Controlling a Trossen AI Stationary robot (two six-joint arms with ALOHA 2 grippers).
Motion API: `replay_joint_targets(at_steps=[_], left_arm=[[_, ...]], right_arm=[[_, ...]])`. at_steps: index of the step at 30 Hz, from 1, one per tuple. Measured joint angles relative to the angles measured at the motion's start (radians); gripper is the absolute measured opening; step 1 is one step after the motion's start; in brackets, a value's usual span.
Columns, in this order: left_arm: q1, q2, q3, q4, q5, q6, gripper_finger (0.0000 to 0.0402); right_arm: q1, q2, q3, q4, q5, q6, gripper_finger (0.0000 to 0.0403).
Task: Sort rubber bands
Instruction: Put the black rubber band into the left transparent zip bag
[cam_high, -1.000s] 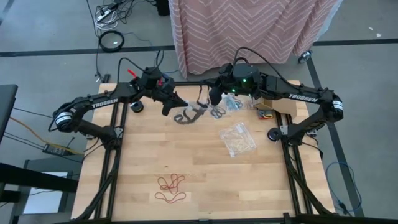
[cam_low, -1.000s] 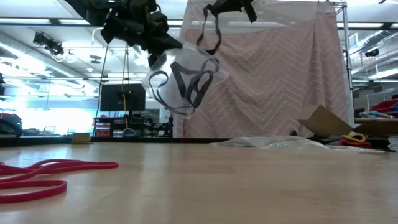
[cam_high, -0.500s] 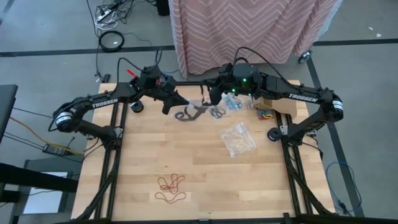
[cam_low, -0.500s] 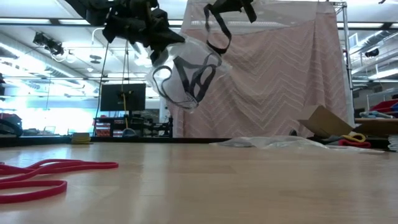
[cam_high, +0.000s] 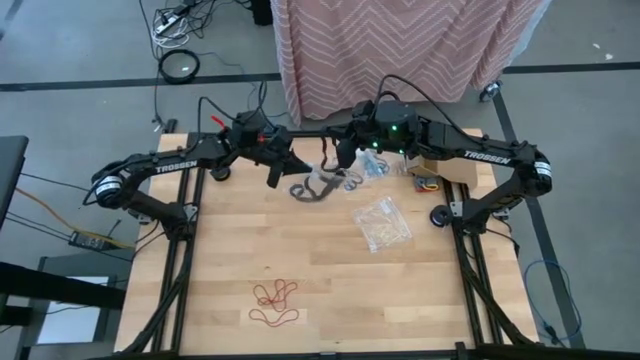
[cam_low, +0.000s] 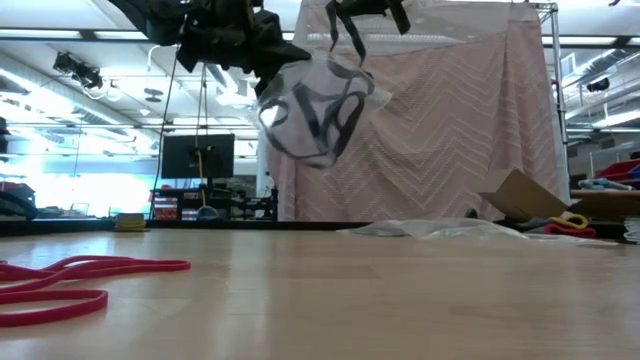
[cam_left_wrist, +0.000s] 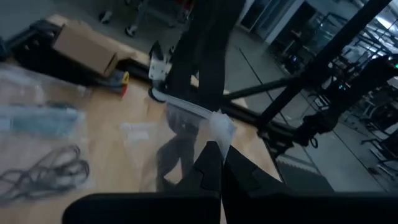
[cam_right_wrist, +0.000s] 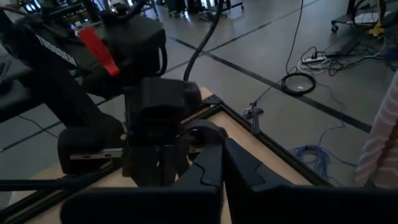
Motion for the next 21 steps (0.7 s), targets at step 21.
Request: replay_joint_targets(at_steps=[21], left_arm=[[0.016, 0.0, 0.138, 0.01, 0.032, -0.006, 0.0]], right_arm=[[0.024, 0.017, 0.002, -0.23, -0.179, 0.025, 0.0]])
